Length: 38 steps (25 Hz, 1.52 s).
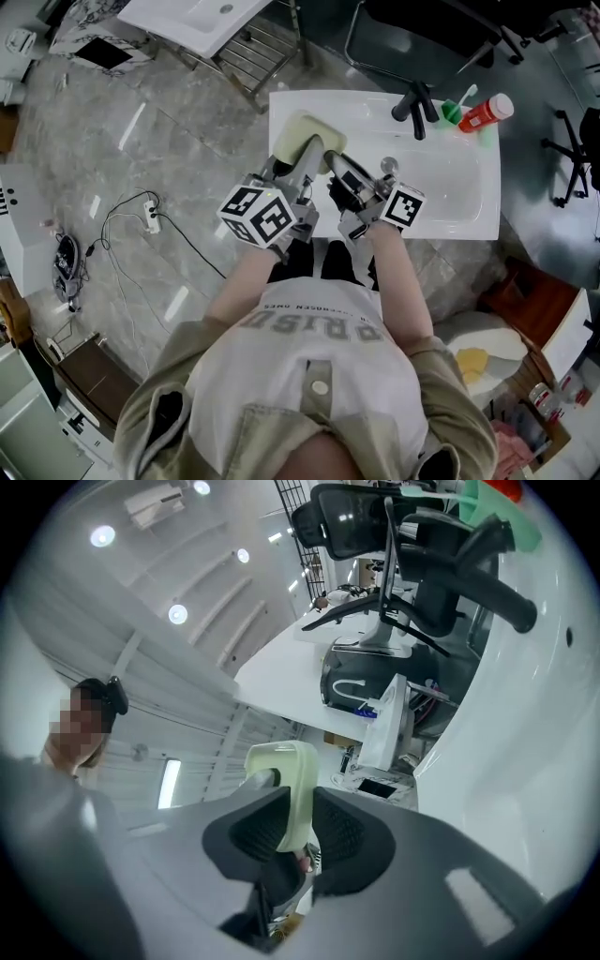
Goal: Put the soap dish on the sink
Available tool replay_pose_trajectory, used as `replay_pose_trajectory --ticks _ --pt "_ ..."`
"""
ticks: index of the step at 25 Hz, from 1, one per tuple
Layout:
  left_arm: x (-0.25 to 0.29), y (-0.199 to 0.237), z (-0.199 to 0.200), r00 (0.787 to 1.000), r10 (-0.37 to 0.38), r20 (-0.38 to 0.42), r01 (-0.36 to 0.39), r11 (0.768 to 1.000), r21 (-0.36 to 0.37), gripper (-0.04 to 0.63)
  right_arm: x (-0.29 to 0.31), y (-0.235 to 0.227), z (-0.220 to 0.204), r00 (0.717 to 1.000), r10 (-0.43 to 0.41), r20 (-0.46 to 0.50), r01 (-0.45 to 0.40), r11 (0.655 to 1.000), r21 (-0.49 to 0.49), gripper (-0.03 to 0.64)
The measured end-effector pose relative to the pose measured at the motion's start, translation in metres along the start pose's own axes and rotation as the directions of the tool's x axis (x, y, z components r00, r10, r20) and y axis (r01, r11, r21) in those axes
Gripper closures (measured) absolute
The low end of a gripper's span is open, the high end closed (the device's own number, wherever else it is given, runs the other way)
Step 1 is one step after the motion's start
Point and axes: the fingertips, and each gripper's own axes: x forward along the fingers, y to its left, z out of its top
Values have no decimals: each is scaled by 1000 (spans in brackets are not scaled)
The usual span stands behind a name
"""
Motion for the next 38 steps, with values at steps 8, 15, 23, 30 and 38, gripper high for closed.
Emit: replay_pose_trajectory --ticks 8,15,23,30,38 --pt "10 15 -22 994 15 -113 -12 1000 26 561 -11 -23 3 990 -138 -31 138 990 15 556" --pt "15 20 -36 968 -21 -251 73 978 197 408 -27 -41 10 974 -221 -51 223 975 23 556" --pt "12 34 -49 883 69 -465 232 797 558 275 -37 -63 20 934 -329 -141 326 944 -46 555" --pt "17 51 -56 848 117 -518 307 688 658 244 -32 -84 19 893 -399 -209 390 917 -87 555" --pt "9 71 -72 816 166 -554 338 641 689 241 -35 -95 25 874 -433 -219 422 901 -98 555"
